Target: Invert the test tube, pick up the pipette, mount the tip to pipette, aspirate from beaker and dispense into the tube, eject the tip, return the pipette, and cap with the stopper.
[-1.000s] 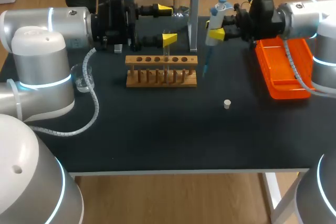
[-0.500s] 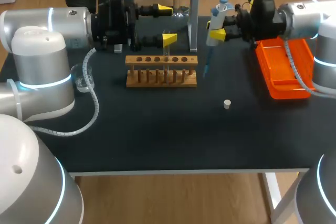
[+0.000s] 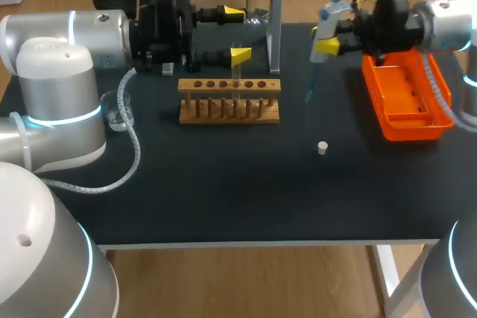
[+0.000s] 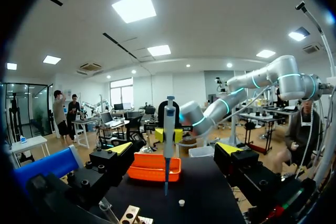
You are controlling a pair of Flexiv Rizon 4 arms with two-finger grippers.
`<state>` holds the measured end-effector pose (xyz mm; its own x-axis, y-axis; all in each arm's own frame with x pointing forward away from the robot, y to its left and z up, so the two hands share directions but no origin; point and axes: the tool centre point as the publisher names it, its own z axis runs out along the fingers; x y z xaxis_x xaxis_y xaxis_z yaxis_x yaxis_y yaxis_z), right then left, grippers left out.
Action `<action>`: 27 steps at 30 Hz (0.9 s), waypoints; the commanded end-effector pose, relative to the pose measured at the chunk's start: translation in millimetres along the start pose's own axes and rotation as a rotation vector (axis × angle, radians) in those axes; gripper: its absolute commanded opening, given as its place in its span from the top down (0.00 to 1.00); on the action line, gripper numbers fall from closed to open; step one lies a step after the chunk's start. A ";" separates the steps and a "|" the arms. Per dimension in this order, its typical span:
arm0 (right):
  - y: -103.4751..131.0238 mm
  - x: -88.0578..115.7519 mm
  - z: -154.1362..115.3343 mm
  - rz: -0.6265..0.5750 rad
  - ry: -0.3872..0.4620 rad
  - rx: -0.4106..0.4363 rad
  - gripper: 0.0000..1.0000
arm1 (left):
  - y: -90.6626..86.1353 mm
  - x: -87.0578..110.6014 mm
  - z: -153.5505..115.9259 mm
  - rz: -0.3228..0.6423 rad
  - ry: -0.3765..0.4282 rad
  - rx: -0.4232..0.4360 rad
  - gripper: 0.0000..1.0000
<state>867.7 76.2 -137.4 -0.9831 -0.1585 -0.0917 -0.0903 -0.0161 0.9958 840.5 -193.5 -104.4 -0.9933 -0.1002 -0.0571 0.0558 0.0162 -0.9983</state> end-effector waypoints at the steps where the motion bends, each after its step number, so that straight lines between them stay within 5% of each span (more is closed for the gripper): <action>1: 12.0 -5.5 -49.9 -0.003 0.012 0.010 1.00 | 0.6 -0.8 0.6 0.001 0.001 0.001 0.00; 15: 23.4 -36.3 -170.9 -0.027 -0.093 0.021 1.00 | 0.6 -0.8 0.6 0.001 0.001 0.001 0.00; 27: 13.5 -46.6 -219.2 -0.017 -0.108 0.021 1.00 | 0.6 -0.8 0.6 0.001 0.001 0.001 0.00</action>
<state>939.5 -118.5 -117.3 -0.9934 -0.0281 -0.1115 -0.1119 0.0102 0.9937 840.5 -193.6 -104.4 -0.9933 -0.1002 -0.0572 0.0558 0.0163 -0.9983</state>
